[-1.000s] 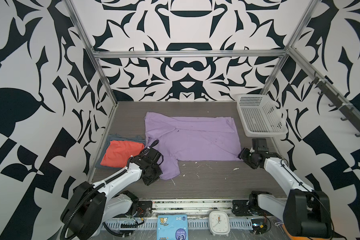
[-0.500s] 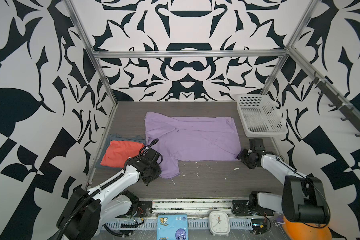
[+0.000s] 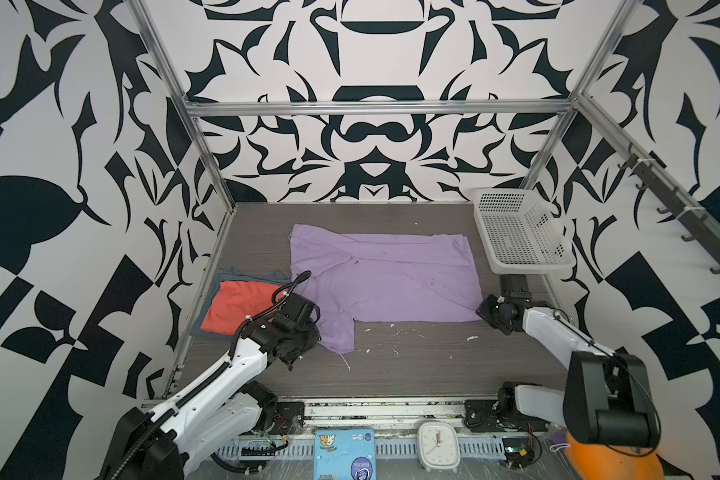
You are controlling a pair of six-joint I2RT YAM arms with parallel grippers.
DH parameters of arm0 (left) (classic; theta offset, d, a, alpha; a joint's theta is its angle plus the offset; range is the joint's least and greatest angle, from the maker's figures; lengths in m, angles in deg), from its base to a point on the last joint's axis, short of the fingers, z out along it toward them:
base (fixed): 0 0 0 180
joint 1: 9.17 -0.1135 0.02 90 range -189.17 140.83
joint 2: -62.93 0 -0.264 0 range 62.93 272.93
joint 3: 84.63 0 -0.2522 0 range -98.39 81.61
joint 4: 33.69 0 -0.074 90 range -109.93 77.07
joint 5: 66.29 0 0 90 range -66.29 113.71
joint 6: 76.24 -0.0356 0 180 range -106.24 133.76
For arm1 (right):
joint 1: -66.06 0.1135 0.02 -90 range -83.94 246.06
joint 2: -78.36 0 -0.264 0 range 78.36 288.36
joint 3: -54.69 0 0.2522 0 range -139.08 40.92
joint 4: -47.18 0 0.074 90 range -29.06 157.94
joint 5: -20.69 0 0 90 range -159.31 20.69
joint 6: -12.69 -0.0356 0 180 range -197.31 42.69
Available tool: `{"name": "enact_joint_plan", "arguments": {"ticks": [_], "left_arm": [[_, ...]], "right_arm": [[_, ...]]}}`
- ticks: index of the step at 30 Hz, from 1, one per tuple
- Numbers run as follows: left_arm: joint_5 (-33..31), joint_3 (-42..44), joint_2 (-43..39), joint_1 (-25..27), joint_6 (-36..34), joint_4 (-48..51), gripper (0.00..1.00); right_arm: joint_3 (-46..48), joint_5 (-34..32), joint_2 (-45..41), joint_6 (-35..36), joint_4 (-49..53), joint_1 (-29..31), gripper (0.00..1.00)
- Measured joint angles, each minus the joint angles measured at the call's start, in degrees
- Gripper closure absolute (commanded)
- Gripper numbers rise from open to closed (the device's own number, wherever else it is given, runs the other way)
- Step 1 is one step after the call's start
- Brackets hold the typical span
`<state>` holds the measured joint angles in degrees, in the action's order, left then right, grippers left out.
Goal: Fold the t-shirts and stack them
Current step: 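Grasp the near hem corners with both grippers, then fold the near hem over toward the far edge with both grippers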
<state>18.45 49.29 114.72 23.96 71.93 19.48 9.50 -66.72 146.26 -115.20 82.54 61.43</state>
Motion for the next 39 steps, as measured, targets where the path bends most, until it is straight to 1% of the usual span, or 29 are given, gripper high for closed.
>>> {"name": "enact_joint_plan", "arguments": {"ticks": [4, 9, 12, 15, 16, 18, 20, 21, 22, 27, 31, 39], "left_arm": [[-0.7, -4.7, -2.5, 0.0, -1.4, 3.3, 1.00], [-2.0, -12.3, -2.6, 0.0, -4.3, 5.7, 1.00], [-3.8, -17.3, -0.9, 0.0, -7.6, 5.2, 1.00], [-6.0, -21.5, 2.3, -0.5, -11.8, 3.3, 1.00], [-6.4, -22.8, 3.7, -1.1, -13.3, 2.4, 1.00], [-6.6, -24.4, 6.0, -2.2, -15.3, 0.4, 1.00], [-6.5, -24.8, 7.7, -2.8, -16.5, -1.4, 1.00], [-6.5, -24.7, 8.3, -3.0, -16.9, -2.0, 1.00], [-6.4, -24.6, 8.6, -3.1, -17.1, -2.6, 1.00], [-6.0, -22.5, 8.3, -3.1, -17.1, -4.8, 1.00], [-5.8, -21.3, 8.0, -3.2, -17.0, -5.1, 1.00], [-5.9, -20.5, 6.6, -3.5, -16.2, -5.3, 1.00]], "right_arm": [[-0.7, -0.8, -8.1, 1.3, 6.2, 0.0, 1.00], [-2.1, -1.2, -13.6, 1.7, 12.2, 0.0, 1.00], [-4.5, -1.1, -13.0, 1.9, 13.0, 0.0, 1.00], [-7.8, -0.7, -9.4, 2.1, 12.0, 0.0, 1.00], [-8.9, -0.4, -7.7, 2.1, 11.3, 0.0, 0.99], [-10.4, 0.4, -4.9, 2.1, 9.7, 0.0, 0.85], [-10.7, 0.8, -3.6, 2.3, 9.0, 0.1, 0.73], [-10.5, 0.9, -3.5, 2.2, 9.0, 0.1, 0.64], [-10.2, 0.9, -3.6, 2.2, 9.0, 0.1, 0.62], [-5.6, 0.8, -4.0, 1.7, 9.0, 0.2, 0.62], [-1.5, 0.8, -2.4, 1.0, 9.1, 0.2, 0.60], [0.8, 0.8, 1.9, -0.7, 4.8, 0.2, 0.58]]}}
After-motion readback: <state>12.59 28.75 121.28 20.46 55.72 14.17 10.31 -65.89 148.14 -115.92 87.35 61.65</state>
